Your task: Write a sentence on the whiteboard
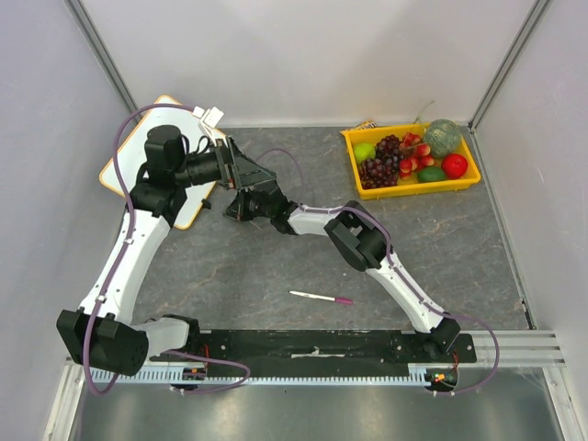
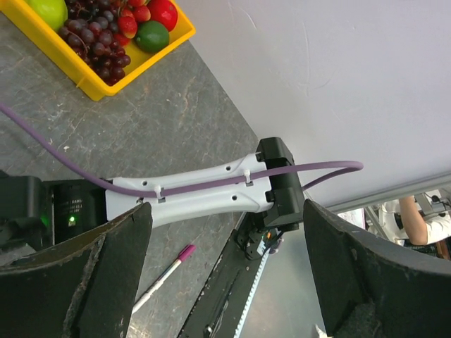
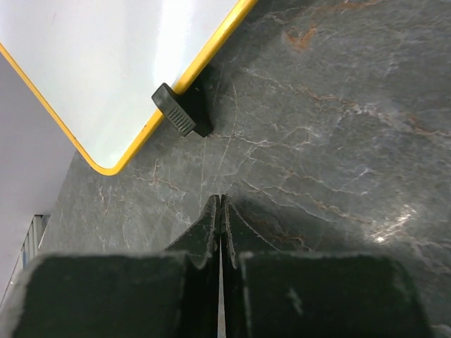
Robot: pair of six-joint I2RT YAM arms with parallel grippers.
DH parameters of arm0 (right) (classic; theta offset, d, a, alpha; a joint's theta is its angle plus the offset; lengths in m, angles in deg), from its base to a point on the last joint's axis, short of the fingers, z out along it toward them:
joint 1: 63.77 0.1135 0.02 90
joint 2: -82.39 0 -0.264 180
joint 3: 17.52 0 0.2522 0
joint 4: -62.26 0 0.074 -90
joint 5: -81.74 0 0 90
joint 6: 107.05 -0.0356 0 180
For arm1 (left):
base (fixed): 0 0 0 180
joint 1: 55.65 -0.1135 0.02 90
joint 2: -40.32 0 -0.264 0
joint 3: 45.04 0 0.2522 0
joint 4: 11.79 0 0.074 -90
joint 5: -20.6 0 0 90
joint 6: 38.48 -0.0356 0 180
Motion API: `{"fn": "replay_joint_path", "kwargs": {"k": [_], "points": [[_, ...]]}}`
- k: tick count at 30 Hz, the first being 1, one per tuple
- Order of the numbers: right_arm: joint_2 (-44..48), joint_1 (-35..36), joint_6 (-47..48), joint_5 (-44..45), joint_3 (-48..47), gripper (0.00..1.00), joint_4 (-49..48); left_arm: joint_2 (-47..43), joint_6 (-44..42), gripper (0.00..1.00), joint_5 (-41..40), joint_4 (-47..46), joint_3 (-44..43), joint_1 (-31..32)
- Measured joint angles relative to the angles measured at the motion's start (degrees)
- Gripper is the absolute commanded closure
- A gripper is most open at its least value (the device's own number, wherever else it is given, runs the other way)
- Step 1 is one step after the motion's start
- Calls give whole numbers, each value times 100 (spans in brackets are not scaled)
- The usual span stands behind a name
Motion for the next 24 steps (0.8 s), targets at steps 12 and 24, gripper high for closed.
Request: {"fn": "replay_joint_path", "kwargs": {"k": [12, 24], "points": [[-426, -131, -264, -413, -870, 39, 170, -87, -146, 8, -175, 245, 48, -2], [-1145, -125, -673, -531, -2243, 14, 214, -87, -157, 8, -177, 254, 48, -2]]}}
